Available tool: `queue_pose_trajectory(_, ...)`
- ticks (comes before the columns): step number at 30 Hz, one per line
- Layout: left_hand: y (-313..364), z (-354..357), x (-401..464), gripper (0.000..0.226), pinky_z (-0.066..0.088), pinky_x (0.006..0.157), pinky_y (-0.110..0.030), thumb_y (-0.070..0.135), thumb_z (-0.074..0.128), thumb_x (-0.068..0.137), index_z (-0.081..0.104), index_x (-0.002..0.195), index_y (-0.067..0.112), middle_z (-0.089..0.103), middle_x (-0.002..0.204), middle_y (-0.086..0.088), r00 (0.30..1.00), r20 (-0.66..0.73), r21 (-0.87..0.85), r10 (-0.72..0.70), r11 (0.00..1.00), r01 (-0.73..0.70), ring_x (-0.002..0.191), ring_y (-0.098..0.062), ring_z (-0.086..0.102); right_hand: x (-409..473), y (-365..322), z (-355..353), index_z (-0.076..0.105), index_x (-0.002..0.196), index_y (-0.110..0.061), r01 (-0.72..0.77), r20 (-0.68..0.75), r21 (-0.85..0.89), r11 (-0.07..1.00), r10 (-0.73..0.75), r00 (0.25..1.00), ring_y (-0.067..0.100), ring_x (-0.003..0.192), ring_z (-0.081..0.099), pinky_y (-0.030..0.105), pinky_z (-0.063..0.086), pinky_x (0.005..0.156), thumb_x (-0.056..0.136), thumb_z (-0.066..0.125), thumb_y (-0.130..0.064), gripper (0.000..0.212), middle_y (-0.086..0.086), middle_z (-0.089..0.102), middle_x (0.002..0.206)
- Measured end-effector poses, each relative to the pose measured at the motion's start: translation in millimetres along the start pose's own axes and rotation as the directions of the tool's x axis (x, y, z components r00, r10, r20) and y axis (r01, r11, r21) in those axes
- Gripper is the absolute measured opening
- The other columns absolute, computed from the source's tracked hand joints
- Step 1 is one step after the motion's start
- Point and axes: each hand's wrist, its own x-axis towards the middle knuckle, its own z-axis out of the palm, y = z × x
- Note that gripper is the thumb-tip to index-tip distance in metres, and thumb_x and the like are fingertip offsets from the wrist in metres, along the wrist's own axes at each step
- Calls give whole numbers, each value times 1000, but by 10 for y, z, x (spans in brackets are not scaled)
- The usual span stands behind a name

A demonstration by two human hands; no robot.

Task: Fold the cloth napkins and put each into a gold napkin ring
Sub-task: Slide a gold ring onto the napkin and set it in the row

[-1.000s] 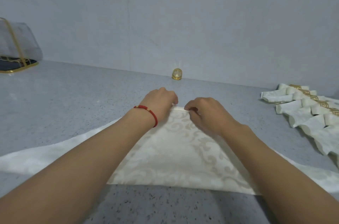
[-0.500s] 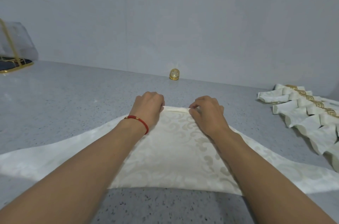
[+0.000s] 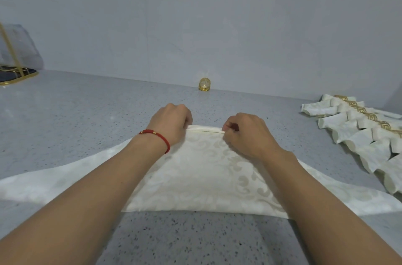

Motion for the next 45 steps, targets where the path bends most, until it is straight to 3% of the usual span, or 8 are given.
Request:
queue_pose_trajectory(3, -40, 43, -13, 24, 55, 85, -36, 7, 58, 92, 75, 104, 18, 72, 97, -2, 998, -55, -104, -43, 994, 37, 94, -24, 66, 9, 73, 66, 73, 111, -21, -48, -47, 121, 992, 54, 997, 18, 90, 65, 45, 53, 90, 99, 57, -18, 20, -8, 69, 90)
queue_pose_trajectory(7, -69, 30, 0, 16, 47, 77, -30, 4, 58, 92, 72, 86, 11, 56, 87, -1, 998, 52, -41, 24, 999, -21, 90, -24, 58, 19, 149, 85, 72, 121, -24, -20, 50, 7, 1000, 19, 999, 22, 117, 49, 46, 42, 102, 102, 58, -23, 24, 1, 57, 119)
queue_pose_trajectory(18, 23, -34, -87, 20, 29, 78, -33, 3, 55, 90, 53, 98, 21, 58, 94, 5, 985, -48, 362, 168, 921, -140, 96, -20, 47, -50, 27, -52, 61, 91, -22, 120, -16, -151, 981, -124, 992, 18, 82, 56, 34, 44, 78, 89, 54, -6, 18, -7, 61, 91)
queue_pose_trajectory(26, -5, -244, -115, 36, 40, 87, -35, -6, 58, 80, 63, 97, 26, 64, 105, 8, 968, 187, 187, 169, 961, -204, 101, -18, 59, -25, 10, -178, 69, 97, -24, 100, 189, -145, 984, -72, 979, 17, 92, 60, 34, 49, 81, 84, 59, -8, 23, -10, 62, 97)
queue_pose_trajectory(32, -45, -222, -113, 20, 56, 82, -39, 11, 60, 92, 71, 105, 22, 69, 96, -2, 992, 107, 38, 65, 997, -70, 90, -26, 66, -76, 150, -121, 75, 107, -23, 68, 43, 44, 997, -70, 997, 15, 92, 64, 41, 56, 85, 97, 61, -14, 19, -8, 71, 96)
queue_pose_trajectory(35, -71, -197, -114, 23, 53, 88, -38, 13, 62, 93, 69, 115, 19, 62, 99, 0, 986, 163, -6, 45, 999, -45, 97, -24, 62, -70, 207, -79, 74, 119, -26, 63, 72, 58, 996, -67, 995, 19, 102, 59, 41, 52, 91, 98, 66, -18, 24, -3, 63, 110)
queue_pose_trajectory(40, -69, -191, -131, 14, 47, 89, -41, 14, 58, 94, 67, 98, 24, 52, 104, 2, 988, 134, 64, 73, 995, -82, 96, -20, 51, -72, 187, -82, 75, 98, -25, 32, 86, 88, 996, -39, 996, 14, 86, 61, 44, 53, 87, 95, 66, -16, 12, -12, 67, 83)
queue_pose_trajectory(45, -27, -148, -166, 31, 33, 79, -35, 2, 60, 85, 50, 84, 31, 55, 91, 11, 988, 36, 200, 153, 967, -157, 89, -17, 52, -106, 110, -91, 67, 89, -26, 84, -3, 0, 996, -84, 996, 13, 83, 58, 33, 44, 81, 88, 65, -8, 18, -13, 63, 85)
